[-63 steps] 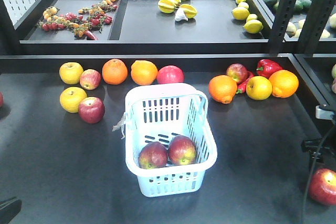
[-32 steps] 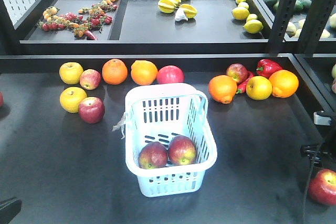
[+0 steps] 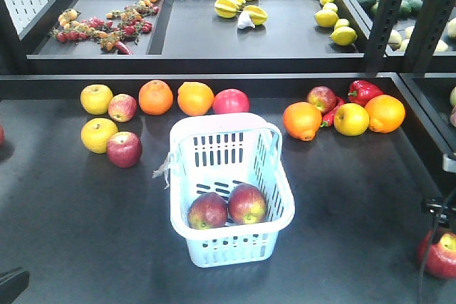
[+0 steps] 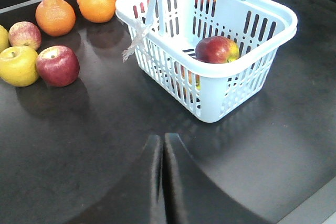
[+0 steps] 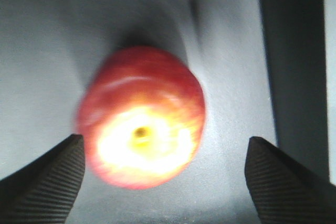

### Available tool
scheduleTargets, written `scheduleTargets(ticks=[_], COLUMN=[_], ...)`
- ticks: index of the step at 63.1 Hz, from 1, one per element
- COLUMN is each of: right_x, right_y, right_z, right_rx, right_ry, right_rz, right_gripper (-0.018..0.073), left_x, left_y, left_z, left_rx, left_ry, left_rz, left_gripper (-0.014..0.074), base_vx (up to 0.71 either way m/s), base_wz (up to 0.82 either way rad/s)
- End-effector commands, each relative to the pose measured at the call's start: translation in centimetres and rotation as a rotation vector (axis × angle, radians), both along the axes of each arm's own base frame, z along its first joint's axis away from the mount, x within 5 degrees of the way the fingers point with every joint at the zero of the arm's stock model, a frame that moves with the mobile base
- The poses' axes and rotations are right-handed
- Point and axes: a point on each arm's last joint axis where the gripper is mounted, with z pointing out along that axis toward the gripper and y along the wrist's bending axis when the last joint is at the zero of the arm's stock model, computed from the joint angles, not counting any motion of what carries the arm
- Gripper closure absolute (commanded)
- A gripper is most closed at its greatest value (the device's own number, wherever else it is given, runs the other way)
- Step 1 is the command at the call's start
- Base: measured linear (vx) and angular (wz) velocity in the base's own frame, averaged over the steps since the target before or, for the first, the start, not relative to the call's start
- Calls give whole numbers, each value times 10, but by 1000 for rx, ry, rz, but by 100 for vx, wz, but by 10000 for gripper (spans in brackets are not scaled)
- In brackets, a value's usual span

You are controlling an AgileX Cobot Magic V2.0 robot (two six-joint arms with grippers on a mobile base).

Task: Pick three apples into basket with both arms
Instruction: 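Grasp the third red apple with the right gripper and lift it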

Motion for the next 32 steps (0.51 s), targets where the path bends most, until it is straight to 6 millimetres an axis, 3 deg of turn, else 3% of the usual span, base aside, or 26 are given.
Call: scheduleTargets(ticks=[1, 10, 32], right_x=[7, 11, 12], right_y=[2, 3, 1], right_z=[19, 15, -23], right_rx=[11, 44, 55], right_ry=[-87, -115, -30], right_rz=[16, -15, 4], right_gripper=[-30, -30, -29], left_x=[4, 4, 4], left_y=[-1, -1, -1], left_z=[14, 14, 14], left_rx=[-49, -49, -49], left_ry=[-65, -65, -65], left_rz=[19, 19, 19], left_gripper=[604, 604, 604], base_vx=[0, 0, 0], base_wz=[0, 0, 0])
